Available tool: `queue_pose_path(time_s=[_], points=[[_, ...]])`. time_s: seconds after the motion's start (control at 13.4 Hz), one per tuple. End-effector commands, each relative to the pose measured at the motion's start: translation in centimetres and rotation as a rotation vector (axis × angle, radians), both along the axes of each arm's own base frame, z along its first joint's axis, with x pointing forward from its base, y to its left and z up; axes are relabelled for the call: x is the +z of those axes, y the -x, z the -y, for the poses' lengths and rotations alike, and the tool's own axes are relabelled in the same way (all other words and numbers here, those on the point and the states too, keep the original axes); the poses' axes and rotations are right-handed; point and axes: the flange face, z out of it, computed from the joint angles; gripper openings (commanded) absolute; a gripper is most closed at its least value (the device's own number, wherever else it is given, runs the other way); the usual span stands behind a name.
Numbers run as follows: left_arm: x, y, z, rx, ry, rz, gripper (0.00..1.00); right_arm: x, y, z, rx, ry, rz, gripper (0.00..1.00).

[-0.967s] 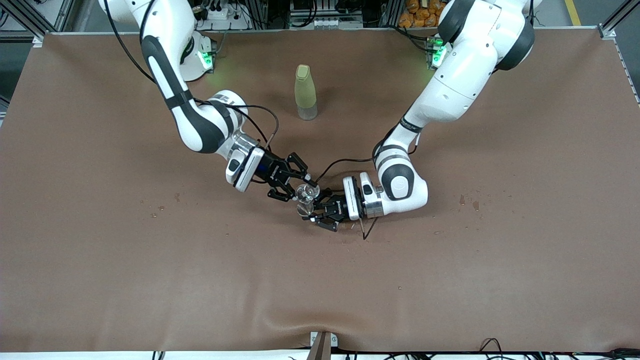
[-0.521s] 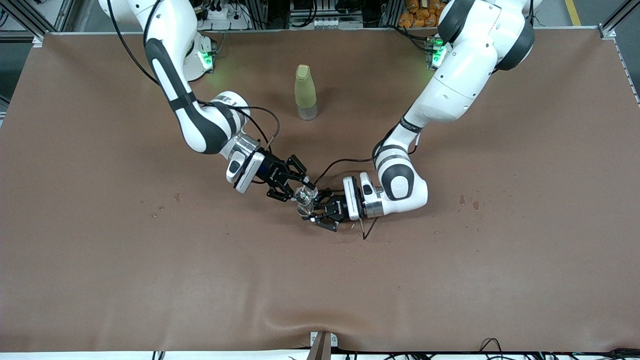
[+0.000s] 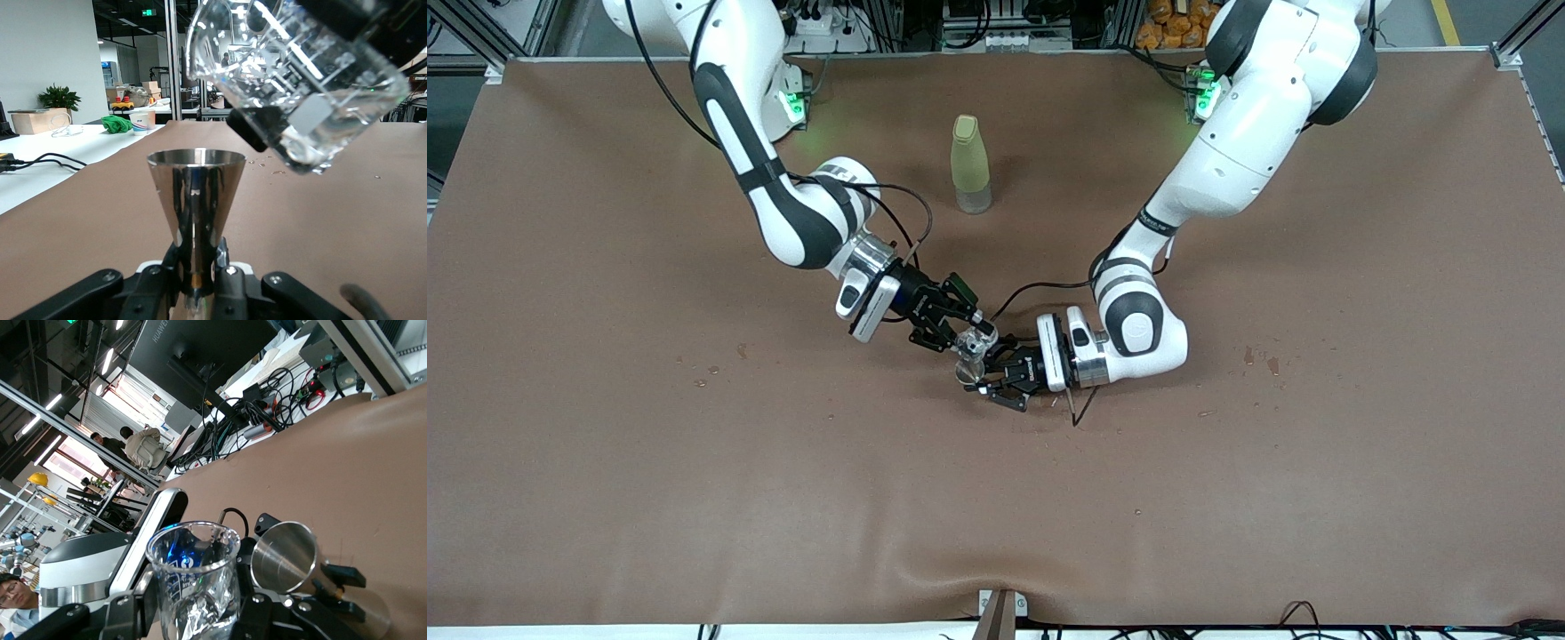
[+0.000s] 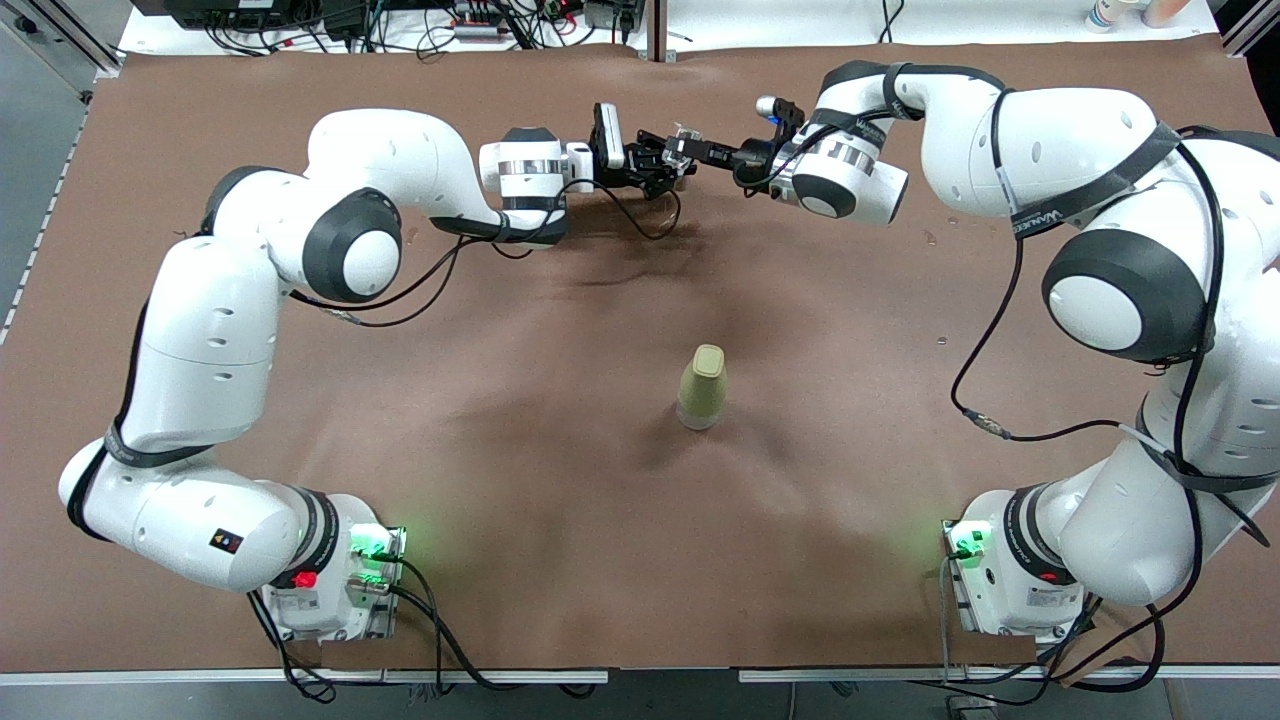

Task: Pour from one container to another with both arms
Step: 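Pour water from the beaker into the jigger held by the left gripper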

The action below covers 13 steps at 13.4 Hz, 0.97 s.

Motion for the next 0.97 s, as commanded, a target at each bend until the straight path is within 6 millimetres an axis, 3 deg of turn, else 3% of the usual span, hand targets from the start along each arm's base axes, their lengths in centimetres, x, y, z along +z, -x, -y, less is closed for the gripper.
queue_pose_path(time_s=[0.0,0.89], points=[[0.19,-0.21,0.50,0.020,0.009,0.014,0.00,1.03,0.23,-0.36,-0.040,-0.026,-0.054,0.06],[0.20,-0.29,0.41,0.025,0.011,0.012,0.00,1.76,-0.33,0.03,-0.112,-0.174,-0.247,0.05]])
